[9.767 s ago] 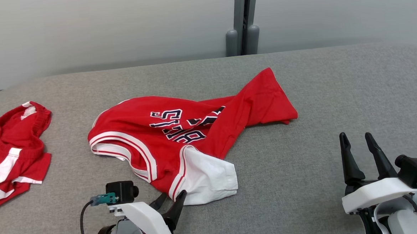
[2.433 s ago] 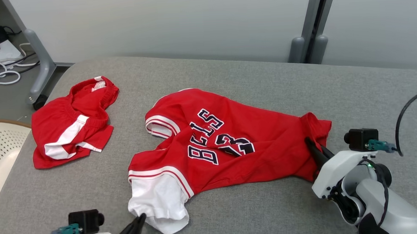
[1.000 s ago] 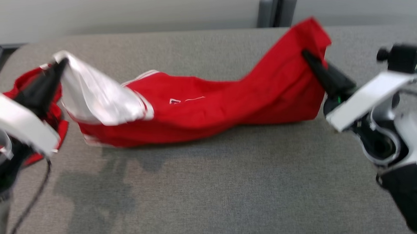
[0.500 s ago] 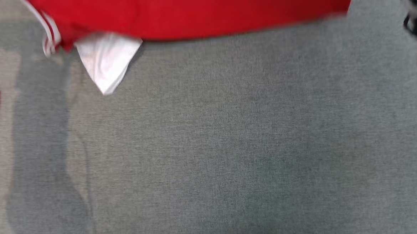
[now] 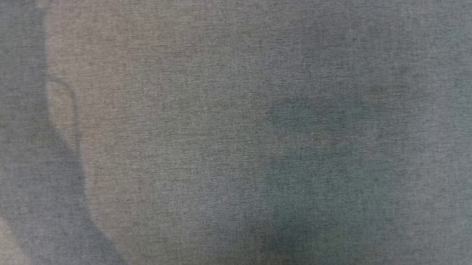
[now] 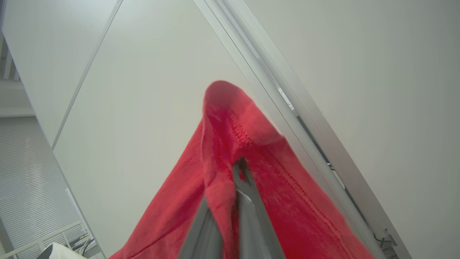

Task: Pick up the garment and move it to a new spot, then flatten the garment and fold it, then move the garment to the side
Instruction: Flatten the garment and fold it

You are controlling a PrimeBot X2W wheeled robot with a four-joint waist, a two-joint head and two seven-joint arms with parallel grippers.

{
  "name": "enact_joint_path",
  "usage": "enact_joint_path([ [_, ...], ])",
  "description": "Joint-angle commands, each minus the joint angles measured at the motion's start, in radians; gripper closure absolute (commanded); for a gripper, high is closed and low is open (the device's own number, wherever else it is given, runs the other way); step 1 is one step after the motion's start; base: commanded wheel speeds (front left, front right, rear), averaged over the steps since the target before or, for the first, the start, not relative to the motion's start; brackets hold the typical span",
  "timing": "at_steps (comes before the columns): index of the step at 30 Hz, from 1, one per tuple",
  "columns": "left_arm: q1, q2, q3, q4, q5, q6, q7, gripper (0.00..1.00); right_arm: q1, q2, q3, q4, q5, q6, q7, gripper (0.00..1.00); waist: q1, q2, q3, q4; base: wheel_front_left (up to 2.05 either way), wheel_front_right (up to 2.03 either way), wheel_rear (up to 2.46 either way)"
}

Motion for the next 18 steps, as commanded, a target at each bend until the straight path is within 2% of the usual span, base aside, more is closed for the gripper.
enact_joint_path([
  [1,-0.016,-0.005,-0.002,0.012,-0.011,-0.001,-0.01,1.0,-0.014,-0.003,-0.004,0.006,0.0,0.002,-0.009,1.0,-0.0001,0.0,-0.001,0.004,0.0,0.0,0.0],
  [5,-0.059,-0.04,-0.042,0.061,-0.07,-0.001,-0.039,1.0,-0.043,0.0,-0.016,0.02,0.02,0.002,-0.035,1.0,-0.0001,0.0,-0.007,0.017,0.0,0.0,0.0],
  [12,0.005,-0.023,-0.192,0.085,-0.15,-0.001,0.004,1.0,0.027,0.005,0.089,0.072,0.042,0.002,-0.008,1.0,-0.0001,0.0,-0.023,0.024,0.0,0.0,0.0],
  [18,0.105,0.059,-0.371,0.022,-0.22,0.0,0.103,1.0,0.173,-0.03,0.213,0.085,0.066,0.002,0.048,1.0,-0.0001,0.0,-0.067,0.019,0.0,0.0,0.0],
])
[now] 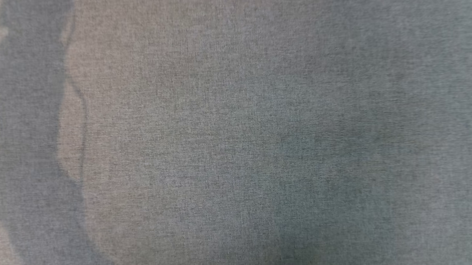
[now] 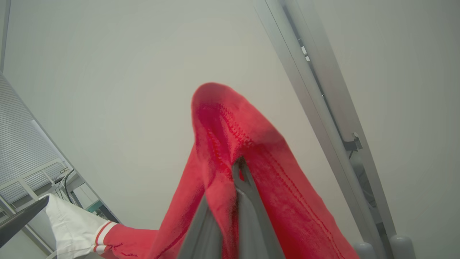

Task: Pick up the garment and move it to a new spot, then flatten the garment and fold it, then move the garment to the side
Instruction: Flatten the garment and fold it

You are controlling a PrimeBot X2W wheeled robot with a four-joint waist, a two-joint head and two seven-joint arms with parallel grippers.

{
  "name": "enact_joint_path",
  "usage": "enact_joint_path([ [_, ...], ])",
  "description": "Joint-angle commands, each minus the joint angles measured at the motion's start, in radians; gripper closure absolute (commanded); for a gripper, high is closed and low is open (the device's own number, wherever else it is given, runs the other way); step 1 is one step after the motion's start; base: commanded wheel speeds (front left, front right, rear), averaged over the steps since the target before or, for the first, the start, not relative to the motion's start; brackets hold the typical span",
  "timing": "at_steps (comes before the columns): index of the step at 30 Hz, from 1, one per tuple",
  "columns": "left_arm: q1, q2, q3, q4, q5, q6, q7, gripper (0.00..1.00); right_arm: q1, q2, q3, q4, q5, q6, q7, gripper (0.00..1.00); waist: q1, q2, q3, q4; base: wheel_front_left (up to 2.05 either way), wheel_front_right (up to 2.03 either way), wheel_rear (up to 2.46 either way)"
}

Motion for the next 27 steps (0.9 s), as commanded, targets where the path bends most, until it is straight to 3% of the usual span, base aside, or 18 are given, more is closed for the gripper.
enact_joint_path([
  [1,0.051,0.034,-0.045,-0.021,-0.034,0.0,0.027,1.0,0.054,-0.016,0.029,0.001,0.016,0.002,0.009,1.0,-0.0001,0.0,-0.029,-0.005,0.0,0.0,0.0],
  [7,0.212,0.148,-0.166,-0.115,-0.178,0.0,0.114,1.0,0.254,-0.052,0.107,-0.034,0.125,0.002,0.048,1.0,-0.0001,0.0,-0.149,-0.02,0.0,0.0,0.0],
  [20,0.592,0.277,-0.299,-0.33,-0.447,0.0,0.298,1.0,0.596,-0.091,0.247,-0.098,0.268,0.002,0.209,1.0,-0.0001,0.0,-0.392,-0.049,0.0,0.0,0.0],
  [27,0.792,0.371,-0.334,-0.527,-0.55,0.052,0.319,1.0,0.783,-0.141,0.282,-0.17,0.332,0.002,0.239,1.0,-0.0001,0.0,-0.492,-0.045,0.0,0.0,0.0],
])
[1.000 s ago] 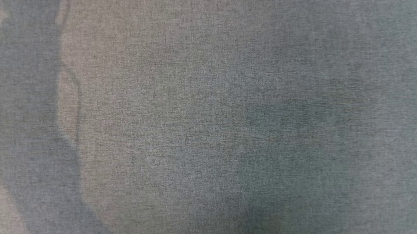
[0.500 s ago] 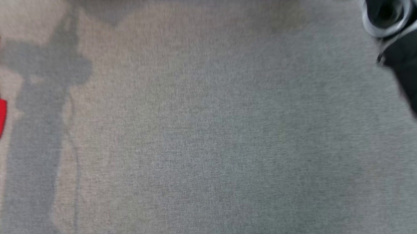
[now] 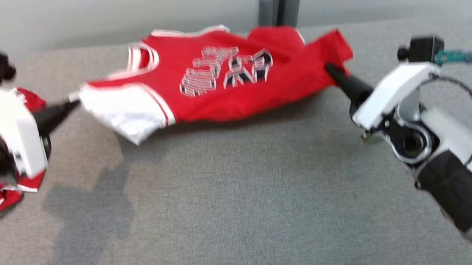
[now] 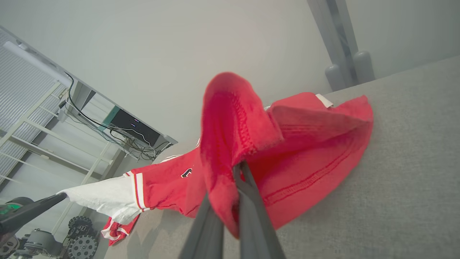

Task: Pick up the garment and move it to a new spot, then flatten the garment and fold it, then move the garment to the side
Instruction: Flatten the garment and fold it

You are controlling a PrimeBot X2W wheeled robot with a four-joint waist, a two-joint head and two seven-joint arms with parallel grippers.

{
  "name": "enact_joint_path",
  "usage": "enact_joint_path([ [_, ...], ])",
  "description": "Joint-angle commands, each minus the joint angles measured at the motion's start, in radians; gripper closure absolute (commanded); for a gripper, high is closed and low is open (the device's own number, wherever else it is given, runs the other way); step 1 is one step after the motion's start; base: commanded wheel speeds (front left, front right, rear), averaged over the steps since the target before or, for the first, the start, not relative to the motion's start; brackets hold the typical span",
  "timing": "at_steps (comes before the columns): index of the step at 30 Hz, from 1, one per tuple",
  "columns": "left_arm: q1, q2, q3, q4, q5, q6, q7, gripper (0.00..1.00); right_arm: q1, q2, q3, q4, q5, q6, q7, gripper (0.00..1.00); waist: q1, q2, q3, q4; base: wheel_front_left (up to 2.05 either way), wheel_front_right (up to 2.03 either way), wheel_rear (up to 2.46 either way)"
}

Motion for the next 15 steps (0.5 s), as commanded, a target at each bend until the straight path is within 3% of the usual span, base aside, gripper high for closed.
enact_joint_path([
  [1,0.035,0.021,-0.005,-0.026,-0.02,0.013,0.003,1.0,0.032,-0.011,-0.002,-0.016,0.012,0.002,-0.008,1.0,0.0,0.0,-0.043,0.0,0.0,0.0,0.0],
  [7,0.186,0.136,-0.039,-0.234,-0.115,0.075,0.017,1.0,0.192,-0.071,0.021,-0.132,0.046,0.002,-0.021,1.0,0.0,0.0,-0.1,0.006,0.0,0.0,0.0],
  [15,0.352,0.266,-0.094,-0.458,-0.213,0.122,0.016,1.0,0.423,-0.204,0.038,-0.321,0.094,0.003,-0.019,1.0,0.0,0.0,-0.136,0.029,0.0,0.0,0.0],
])
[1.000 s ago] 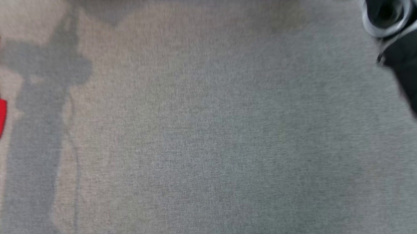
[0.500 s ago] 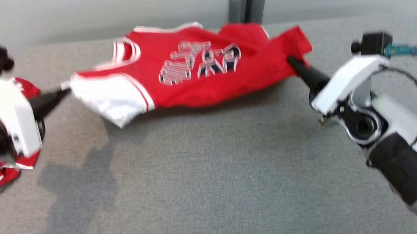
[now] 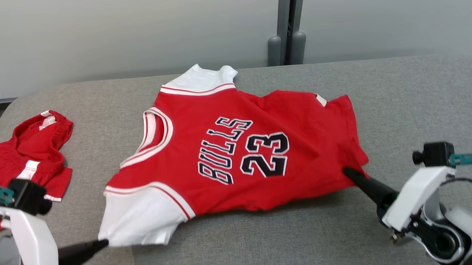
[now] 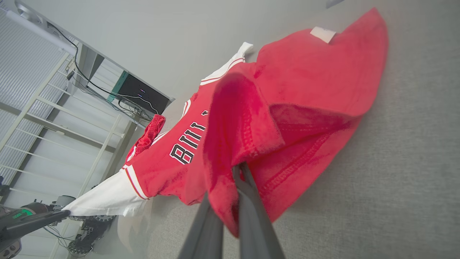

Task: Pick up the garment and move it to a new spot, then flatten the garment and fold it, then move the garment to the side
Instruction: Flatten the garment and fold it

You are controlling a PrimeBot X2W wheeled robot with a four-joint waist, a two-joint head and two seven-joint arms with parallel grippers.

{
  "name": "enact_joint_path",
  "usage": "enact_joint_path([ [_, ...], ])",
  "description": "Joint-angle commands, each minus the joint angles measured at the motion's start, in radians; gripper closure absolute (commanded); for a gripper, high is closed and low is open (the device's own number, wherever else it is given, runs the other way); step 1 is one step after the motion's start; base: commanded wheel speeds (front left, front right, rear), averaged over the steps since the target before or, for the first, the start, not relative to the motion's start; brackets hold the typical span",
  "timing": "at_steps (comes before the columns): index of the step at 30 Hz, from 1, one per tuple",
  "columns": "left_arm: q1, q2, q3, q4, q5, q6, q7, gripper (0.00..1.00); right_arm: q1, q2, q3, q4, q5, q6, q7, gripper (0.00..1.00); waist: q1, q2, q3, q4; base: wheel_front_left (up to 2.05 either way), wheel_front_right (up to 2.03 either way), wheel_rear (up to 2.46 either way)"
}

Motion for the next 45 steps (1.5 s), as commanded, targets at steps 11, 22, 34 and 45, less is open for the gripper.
enact_joint_path([
  [11,0.147,0.093,-0.034,-0.154,-0.079,0.023,-0.004,1.0,0.222,-0.191,-0.008,-0.219,0.095,0.003,0.065,1.0,0.0001,-0.0001,0.021,0.001,0.0,0.0,0.0],
  [22,0.154,0.11,-0.025,-0.198,-0.075,0.02,-0.01,1.0,0.283,-0.273,0.002,-0.295,0.125,0.003,0.095,1.0,0.0001,-0.0001,0.064,-0.008,0.0,0.0,0.0],
  [34,0.101,0.097,0.016,-0.185,-0.064,0.014,-0.012,1.0,0.255,-0.271,-0.007,-0.305,0.119,0.003,0.08,1.0,0.0001,-0.0001,0.072,-0.013,0.0,0.0,0.0],
  [45,-0.012,0.044,0.087,-0.091,-0.102,-0.006,0.061,1.0,0.197,-0.231,-0.026,-0.277,0.131,0.003,0.062,1.0,0.0001,-0.0001,0.096,-0.032,0.0,0.0,0.0],
])
